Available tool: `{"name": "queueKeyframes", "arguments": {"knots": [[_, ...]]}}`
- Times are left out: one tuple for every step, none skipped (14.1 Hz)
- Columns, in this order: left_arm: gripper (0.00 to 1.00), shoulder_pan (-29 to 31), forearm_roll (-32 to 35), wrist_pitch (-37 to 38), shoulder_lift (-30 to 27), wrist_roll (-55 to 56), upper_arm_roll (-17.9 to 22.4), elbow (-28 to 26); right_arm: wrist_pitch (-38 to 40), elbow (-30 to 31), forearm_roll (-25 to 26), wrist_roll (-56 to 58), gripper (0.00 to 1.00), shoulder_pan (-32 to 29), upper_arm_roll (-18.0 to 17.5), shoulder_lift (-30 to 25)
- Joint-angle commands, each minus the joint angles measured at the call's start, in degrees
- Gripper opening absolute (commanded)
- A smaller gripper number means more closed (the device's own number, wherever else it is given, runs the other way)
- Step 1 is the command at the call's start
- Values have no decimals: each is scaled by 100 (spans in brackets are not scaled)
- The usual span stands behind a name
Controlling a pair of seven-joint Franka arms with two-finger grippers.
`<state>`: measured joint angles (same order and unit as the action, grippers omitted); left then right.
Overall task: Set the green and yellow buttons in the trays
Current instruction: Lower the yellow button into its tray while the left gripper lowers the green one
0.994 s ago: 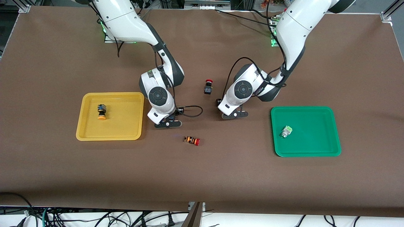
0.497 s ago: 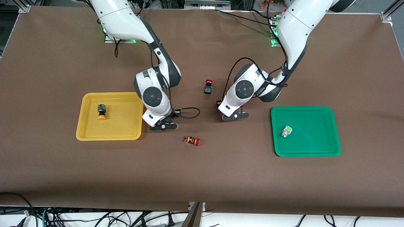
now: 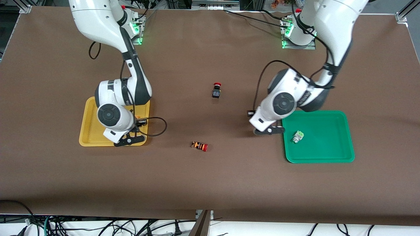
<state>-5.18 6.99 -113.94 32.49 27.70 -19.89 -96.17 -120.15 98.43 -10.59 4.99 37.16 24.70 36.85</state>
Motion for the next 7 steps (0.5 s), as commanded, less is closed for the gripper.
{"name": "queueKeyframes", "arguments": {"knots": [[0,664,634,162,3,-1306,-42,46,-813,972,-136,405,3,-7,26,-274],[0,972,889,153,29,-1903,-50,28,-1121,1228,-145,406,4,-7,26,-283],[0,1262,1092,127,47,-2431,-50,28,-1324,1361,-145,458,5,-15,26,-274],[0,1561,1155,101,55,-2897,-59,11,-1396,1389,-145,511,13,-24,26,-266],[0,1799,1164,57,108,-3241,-59,2,-1344,1345,-162,503,48,-24,26,-274],[0,2010,1173,-48,152,-3558,-50,-7,-1318,1267,-171,468,99,-24,26,-292],[1,2195,1173,-275,300,-3805,-50,-7,-1239,1179,-171,476,100,-24,26,-335]]}}
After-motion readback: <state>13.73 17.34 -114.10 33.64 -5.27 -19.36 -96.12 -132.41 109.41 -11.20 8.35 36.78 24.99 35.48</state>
